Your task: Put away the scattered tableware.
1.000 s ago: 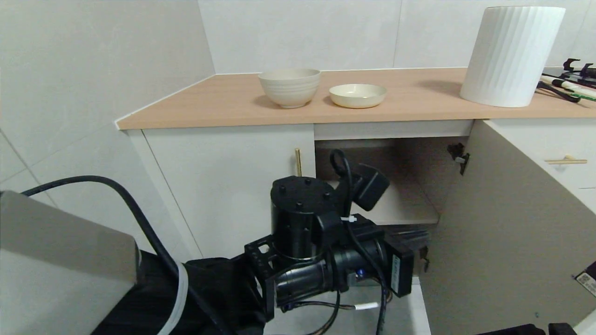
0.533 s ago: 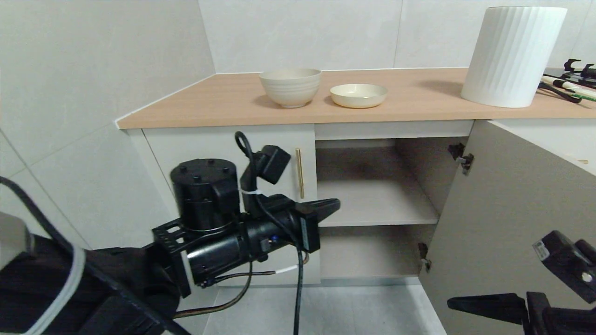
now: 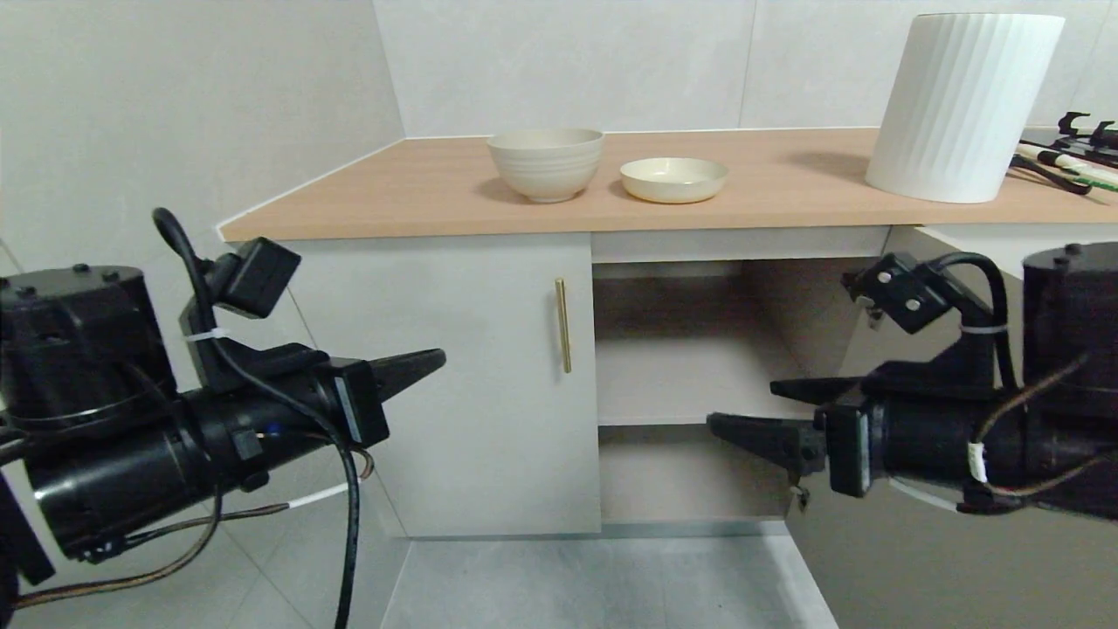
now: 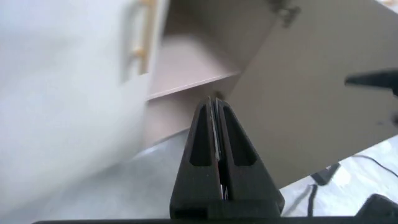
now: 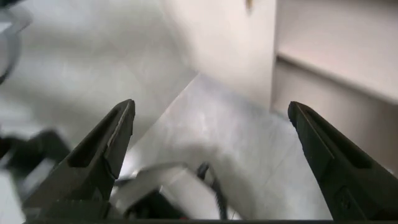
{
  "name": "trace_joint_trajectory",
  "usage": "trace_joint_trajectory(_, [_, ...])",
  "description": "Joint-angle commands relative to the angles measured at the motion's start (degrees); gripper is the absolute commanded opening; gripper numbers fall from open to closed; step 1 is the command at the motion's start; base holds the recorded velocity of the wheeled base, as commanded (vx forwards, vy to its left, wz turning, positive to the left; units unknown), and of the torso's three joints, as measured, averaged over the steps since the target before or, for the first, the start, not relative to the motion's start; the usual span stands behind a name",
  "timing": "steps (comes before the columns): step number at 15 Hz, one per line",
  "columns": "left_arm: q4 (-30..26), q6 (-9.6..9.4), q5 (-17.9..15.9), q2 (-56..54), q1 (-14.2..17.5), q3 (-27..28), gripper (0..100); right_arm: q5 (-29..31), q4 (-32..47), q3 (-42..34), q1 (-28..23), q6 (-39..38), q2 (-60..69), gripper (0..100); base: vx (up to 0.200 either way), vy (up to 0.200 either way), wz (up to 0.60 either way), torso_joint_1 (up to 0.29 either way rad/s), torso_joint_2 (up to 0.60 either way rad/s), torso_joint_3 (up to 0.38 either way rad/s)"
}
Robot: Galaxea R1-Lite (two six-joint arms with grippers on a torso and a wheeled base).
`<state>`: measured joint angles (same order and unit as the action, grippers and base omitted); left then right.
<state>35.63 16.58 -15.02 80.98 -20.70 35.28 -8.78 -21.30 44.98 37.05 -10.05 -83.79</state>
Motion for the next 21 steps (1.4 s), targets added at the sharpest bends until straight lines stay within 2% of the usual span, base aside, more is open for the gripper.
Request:
trace_joint_trajectory(1, [-3.6,0.03,0.1,-4.2,3.0,2.6,0,0.1,0.6,7.8,-2.9,-0.1,-9.4,100,0.000,0.000,0.00,0.000,0.00,0.000])
trace_joint_trajectory(2, [-5.0,0.03,0.1,-4.3,3.3,3.1,0,0.4,0.6,8.1,-3.3,-0.2,-10.6,100,0.000,0.000,0.00,0.000,0.00,0.000])
trace_joint_trajectory(3, [-5.5,0.03,0.1,-4.3,3.7,3.3,100,1.1,0.7,8.1,-3.3,-0.1,-10.9,100,0.000,0.000,0.00,0.000,0.00,0.000])
trace_joint_trajectory(5, [-5.3,0.12,-0.2,-3.9,4.0,4.0,100,3.2,2.8,8.5,-3.3,-0.2,-9.7,100,0.000,0.000,0.00,0.000,0.00,0.000])
trace_joint_trajectory(7, [-5.0,0.03,-0.3,-4.2,4.1,4.5,100,3.3,8.9,10.0,-3.0,-0.2,-7.4,100,0.000,0.000,0.00,0.000,0.00,0.000])
trace_joint_trajectory(12, [-5.5,0.03,-0.3,-6.1,4.2,4.6,100,4.7,9.4,9.9,-2.8,-0.7,-5.7,100,0.000,0.000,0.00,0.000,0.00,0.000])
trace_joint_trajectory(15, [-5.5,-0.06,-0.3,-6.3,4.2,4.7,100,5.3,12.5,10.2,-1.8,-0.6,-3.4,100,0.000,0.000,0.00,0.000,0.00,0.000])
trace_joint_trajectory(17, [-5.7,-0.06,-0.3,-6.4,5.2,5.2,100,5.5,12.9,10.2,-0.3,-0.7,-3.3,100,0.200,0.000,0.00,0.000,0.00,0.005])
trace_joint_trajectory(21, [-5.6,-0.06,-0.3,-6.4,5.3,5.2,100,5.6,12.9,10.1,-0.1,-0.7,-3.1,100,0.200,0.000,0.00,0.001,0.00,-0.002])
